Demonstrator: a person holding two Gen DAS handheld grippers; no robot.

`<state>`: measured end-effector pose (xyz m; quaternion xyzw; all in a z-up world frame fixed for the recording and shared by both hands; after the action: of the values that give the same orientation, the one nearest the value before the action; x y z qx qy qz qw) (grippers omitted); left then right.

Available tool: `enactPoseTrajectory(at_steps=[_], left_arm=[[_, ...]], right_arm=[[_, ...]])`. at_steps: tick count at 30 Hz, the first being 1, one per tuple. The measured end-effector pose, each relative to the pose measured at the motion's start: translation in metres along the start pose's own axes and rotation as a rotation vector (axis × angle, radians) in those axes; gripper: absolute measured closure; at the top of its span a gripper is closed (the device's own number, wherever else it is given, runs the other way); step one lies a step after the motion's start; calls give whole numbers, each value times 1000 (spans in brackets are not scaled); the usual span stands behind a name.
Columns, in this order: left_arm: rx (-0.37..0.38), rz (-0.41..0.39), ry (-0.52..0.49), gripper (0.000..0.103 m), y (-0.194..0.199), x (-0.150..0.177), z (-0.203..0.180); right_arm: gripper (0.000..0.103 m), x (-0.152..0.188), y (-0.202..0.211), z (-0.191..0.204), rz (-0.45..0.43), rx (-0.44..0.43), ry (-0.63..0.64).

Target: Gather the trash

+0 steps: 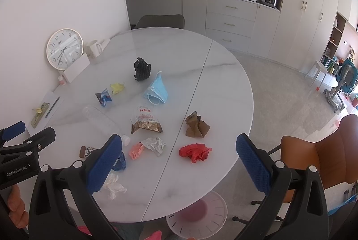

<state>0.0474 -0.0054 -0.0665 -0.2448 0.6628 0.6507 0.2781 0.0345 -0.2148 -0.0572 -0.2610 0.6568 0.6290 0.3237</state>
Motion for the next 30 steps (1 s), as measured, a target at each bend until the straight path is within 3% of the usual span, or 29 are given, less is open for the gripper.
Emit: enactPoseTrajectory(at_steps=[30], left_arm=[[1, 4, 6, 6, -4, 2, -1]], right_arm=[[2, 1, -3, 0, 5, -2, 0]])
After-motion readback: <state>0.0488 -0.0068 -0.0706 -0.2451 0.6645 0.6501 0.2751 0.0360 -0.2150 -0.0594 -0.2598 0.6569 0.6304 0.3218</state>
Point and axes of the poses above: each gripper's, at about its wrist camera, not at the fingertips, and y roughly against the way its jaws point, z to its left, x to its underside, the point moved 8 cm from there along -y, roughly the way its jaws point, and after that the axes turned 7 degrees about -z, right-handed, at the moved point
